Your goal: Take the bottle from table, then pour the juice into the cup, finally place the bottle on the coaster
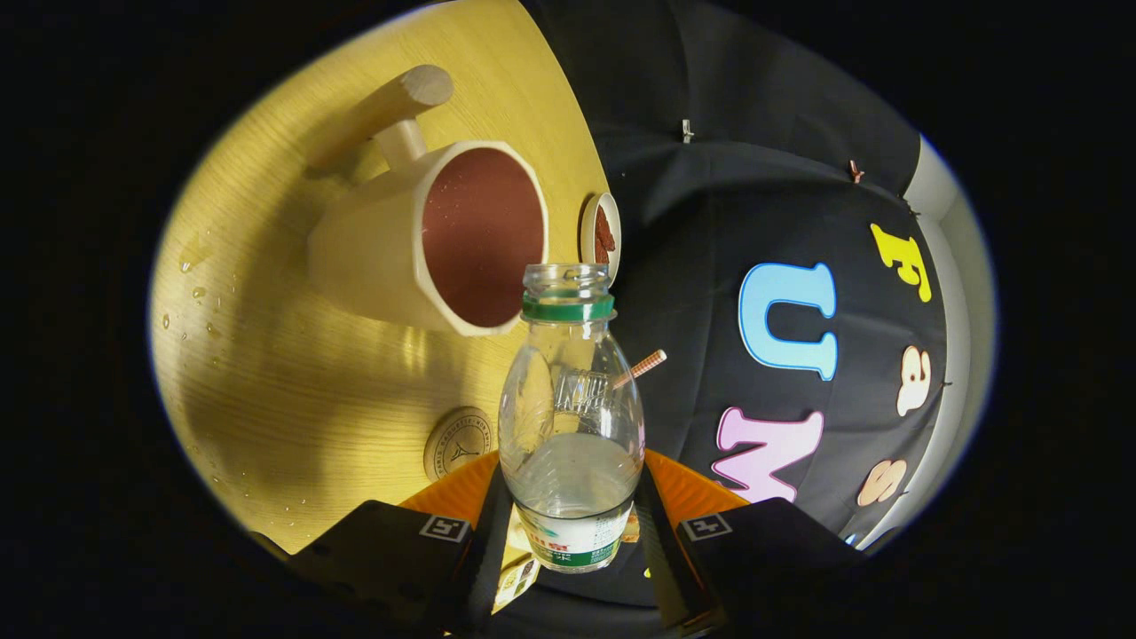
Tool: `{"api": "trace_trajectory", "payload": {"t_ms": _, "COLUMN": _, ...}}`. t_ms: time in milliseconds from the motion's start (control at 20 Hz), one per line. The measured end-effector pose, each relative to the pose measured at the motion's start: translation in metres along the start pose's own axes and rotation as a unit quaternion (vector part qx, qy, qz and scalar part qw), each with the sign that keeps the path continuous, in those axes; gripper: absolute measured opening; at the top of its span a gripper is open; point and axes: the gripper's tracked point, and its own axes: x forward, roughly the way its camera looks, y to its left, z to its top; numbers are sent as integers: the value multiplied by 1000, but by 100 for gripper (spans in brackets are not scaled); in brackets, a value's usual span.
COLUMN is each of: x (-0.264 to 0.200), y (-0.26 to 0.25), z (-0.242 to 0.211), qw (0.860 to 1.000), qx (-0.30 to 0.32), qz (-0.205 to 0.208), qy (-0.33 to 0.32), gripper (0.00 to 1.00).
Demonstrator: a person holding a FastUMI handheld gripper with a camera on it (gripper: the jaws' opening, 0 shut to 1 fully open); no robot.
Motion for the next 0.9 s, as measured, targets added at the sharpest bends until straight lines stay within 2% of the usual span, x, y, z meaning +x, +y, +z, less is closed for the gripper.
{"api": "trace_trajectory", "payload": {"t_ms": 900, "x": 8, "y": -3, "z": 7, "qw": 997, "qx": -80, "qz": 2, "qy": -8, "gripper": 71}}
